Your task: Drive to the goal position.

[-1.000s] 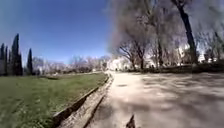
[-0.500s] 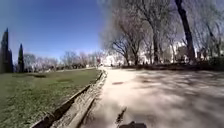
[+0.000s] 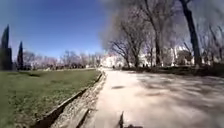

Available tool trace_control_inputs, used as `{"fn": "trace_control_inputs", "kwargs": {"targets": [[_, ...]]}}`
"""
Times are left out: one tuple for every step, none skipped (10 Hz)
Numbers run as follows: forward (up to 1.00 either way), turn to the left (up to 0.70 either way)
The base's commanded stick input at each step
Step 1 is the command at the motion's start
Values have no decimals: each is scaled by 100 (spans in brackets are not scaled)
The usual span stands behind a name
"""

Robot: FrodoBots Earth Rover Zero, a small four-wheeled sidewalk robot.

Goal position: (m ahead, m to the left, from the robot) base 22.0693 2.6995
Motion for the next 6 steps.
{"fn": "trace_control_inputs", "kwargs": {"targets": [[96, 0], [96, 0], [96, 0], [96, 0], [96, 0], [96, 0]]}}
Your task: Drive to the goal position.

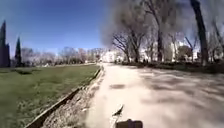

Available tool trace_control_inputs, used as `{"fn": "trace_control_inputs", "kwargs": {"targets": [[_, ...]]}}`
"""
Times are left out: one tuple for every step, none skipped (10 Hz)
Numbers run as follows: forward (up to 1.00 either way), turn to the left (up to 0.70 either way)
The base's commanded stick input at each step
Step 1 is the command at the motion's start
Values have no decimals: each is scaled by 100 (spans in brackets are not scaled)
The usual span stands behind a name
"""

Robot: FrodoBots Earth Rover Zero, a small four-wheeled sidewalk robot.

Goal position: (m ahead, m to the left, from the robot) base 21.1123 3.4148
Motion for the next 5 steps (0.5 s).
{"fn": "trace_control_inputs", "kwargs": {"targets": [[96, 0], [96, 0], [96, 0], [96, 0], [96, 0]]}}
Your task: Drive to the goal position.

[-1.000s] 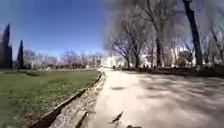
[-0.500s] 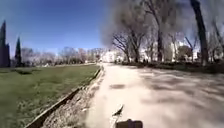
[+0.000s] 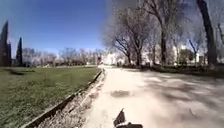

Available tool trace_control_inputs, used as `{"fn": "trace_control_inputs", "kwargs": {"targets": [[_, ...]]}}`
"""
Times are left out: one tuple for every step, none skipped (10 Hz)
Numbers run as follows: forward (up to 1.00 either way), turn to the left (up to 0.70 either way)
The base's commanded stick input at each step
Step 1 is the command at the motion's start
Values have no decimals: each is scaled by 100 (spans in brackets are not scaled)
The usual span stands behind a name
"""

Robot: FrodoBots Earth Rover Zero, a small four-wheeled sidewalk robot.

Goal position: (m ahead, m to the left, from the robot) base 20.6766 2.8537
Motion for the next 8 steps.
{"fn": "trace_control_inputs", "kwargs": {"targets": [[96, 0], [96, 0], [96, 0], [96, 0], [96, 0], [96, 0], [96, 0], [96, 0]]}}
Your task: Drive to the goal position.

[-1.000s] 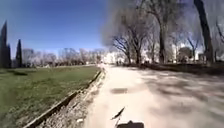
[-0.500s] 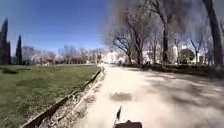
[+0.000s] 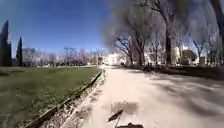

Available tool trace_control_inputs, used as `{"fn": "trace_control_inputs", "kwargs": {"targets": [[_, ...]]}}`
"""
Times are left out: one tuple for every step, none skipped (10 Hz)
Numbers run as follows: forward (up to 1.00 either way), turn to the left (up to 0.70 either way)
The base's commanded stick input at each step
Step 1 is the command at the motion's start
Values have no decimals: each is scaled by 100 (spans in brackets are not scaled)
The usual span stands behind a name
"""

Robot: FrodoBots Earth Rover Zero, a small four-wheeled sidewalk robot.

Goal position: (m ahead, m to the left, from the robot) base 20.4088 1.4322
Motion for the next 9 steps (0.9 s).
{"fn": "trace_control_inputs", "kwargs": {"targets": [[96, 0], [96, 0], [96, 0], [96, 0], [96, 0], [96, 0], [96, 0], [96, 0], [96, 0]]}}
